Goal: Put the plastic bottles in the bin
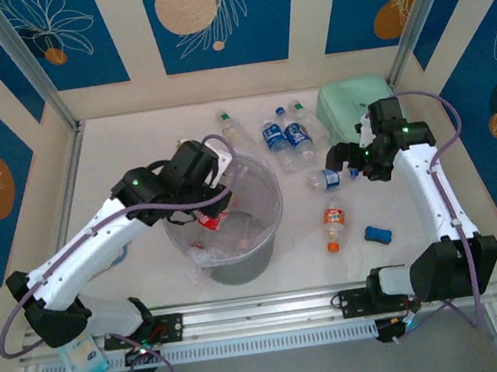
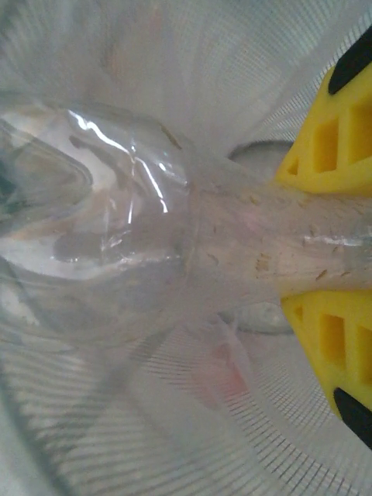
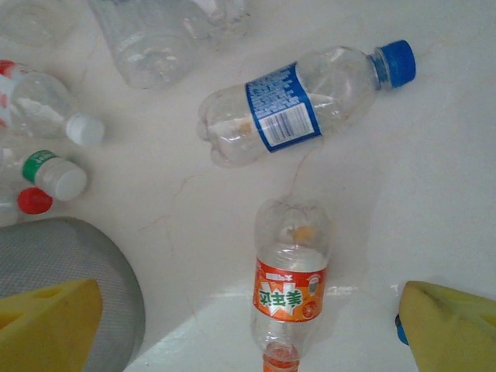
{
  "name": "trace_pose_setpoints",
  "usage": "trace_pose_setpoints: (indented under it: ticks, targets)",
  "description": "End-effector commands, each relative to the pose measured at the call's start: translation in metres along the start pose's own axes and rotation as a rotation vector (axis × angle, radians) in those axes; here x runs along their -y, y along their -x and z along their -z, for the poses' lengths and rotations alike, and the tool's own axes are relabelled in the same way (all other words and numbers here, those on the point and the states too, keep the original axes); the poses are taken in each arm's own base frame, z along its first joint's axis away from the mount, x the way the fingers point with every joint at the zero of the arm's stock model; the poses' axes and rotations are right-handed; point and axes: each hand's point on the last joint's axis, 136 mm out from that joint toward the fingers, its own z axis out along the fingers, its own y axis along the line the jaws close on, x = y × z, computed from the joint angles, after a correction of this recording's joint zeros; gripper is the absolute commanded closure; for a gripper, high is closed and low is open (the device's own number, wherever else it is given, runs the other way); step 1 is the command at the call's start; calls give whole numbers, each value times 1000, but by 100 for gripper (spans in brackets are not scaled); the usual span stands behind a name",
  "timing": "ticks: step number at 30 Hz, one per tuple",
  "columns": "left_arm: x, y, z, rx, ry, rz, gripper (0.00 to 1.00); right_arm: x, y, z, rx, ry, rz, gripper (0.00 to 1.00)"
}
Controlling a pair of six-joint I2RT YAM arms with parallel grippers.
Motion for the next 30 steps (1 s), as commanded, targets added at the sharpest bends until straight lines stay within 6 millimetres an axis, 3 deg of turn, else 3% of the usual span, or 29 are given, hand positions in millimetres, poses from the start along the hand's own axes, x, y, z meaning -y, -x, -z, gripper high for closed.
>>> trace_pose_setpoints:
  ticks: [1, 12, 15, 16, 23, 27, 30]
  targets:
    - [-5, -12, -15, -36, 43, -4, 100, 8, -2, -9, -17, -42, -27, 1]
    - [-5, -36, -62, -67, 48, 77, 100, 4, -5, -19, 8, 53, -131, 1]
    - [-4, -33, -65, -57, 40, 96, 65, 10, -8, -28, -18, 45, -156, 1]
    - [-3, -32, -65, -53, 35, 97, 59, 13, -11, -33, -31, 35, -169, 1]
    - [0, -23, -54, -27, 13, 89, 29, 17, -34, -55, -109, 55, -236, 1]
    - [-1, -8, -36, 26, 12, 74, 14, 19, -57, -66, -182, 1, -250, 0]
    - [-1, 5, -18, 74, 9, 54, 8, 25, -72, -77, -235, -46, -259, 6]
